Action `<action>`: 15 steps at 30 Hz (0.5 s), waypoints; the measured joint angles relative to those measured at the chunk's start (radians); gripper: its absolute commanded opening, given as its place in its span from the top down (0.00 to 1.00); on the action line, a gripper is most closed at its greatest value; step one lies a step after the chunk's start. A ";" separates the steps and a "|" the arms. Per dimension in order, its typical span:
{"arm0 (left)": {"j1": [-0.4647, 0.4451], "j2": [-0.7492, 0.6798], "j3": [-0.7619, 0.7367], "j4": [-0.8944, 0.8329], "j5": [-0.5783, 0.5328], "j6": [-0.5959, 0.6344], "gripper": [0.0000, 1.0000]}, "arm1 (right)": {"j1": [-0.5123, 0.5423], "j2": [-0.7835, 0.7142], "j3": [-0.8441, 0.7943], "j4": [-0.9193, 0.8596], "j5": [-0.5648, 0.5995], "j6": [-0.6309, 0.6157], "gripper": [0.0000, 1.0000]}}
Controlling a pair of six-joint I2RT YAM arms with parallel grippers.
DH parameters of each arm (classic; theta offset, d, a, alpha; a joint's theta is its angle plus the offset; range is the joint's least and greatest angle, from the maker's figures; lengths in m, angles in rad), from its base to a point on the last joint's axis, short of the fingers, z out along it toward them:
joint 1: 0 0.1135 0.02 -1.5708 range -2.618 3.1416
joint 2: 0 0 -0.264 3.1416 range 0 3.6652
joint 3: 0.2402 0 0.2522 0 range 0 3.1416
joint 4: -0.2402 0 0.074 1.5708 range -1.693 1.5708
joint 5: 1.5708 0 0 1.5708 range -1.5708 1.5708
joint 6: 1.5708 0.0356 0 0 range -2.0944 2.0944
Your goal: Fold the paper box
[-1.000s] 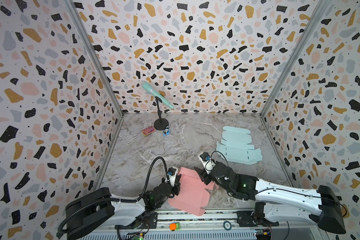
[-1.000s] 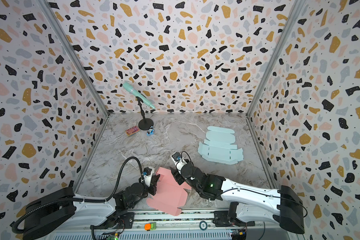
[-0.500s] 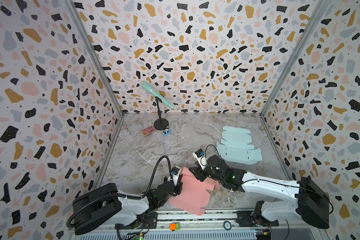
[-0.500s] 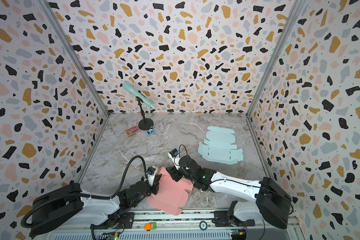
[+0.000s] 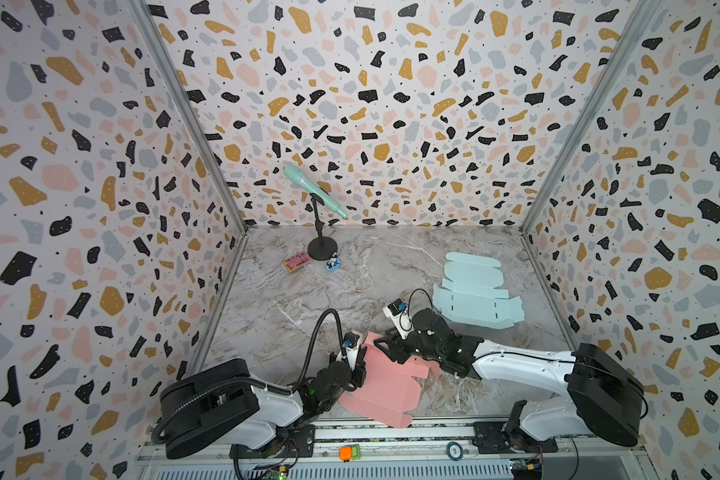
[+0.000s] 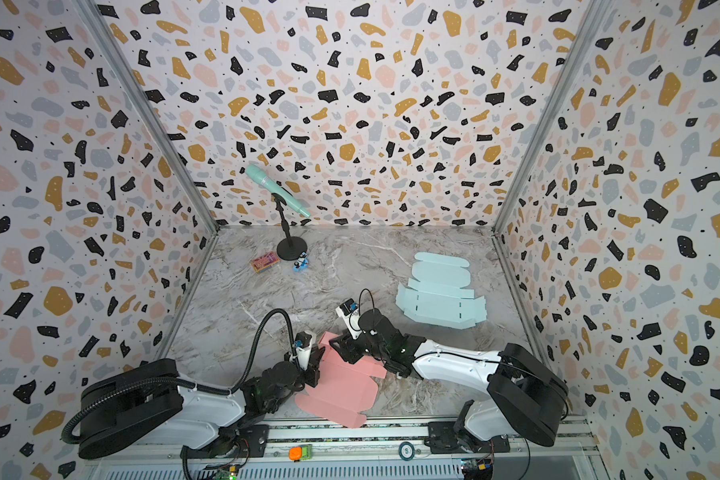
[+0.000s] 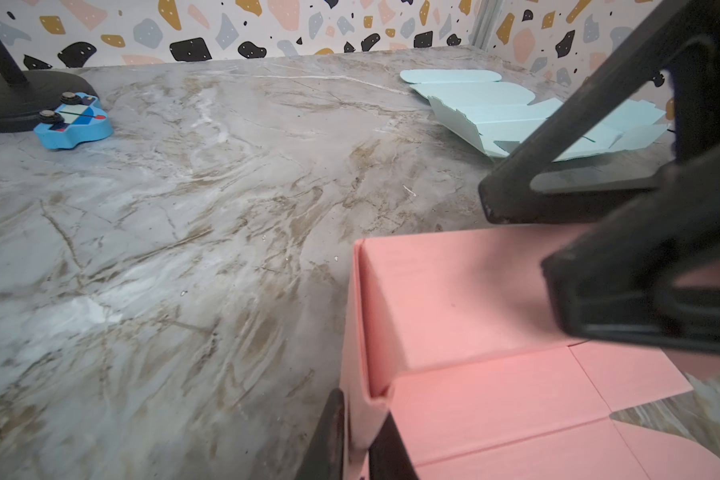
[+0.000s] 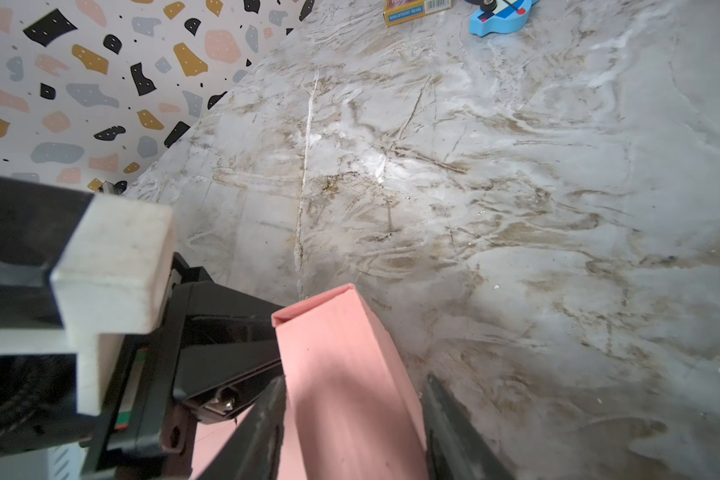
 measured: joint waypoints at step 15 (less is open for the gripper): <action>0.000 0.011 0.039 0.019 -0.072 0.013 0.89 | -0.021 0.026 -0.043 0.104 -0.113 0.029 0.62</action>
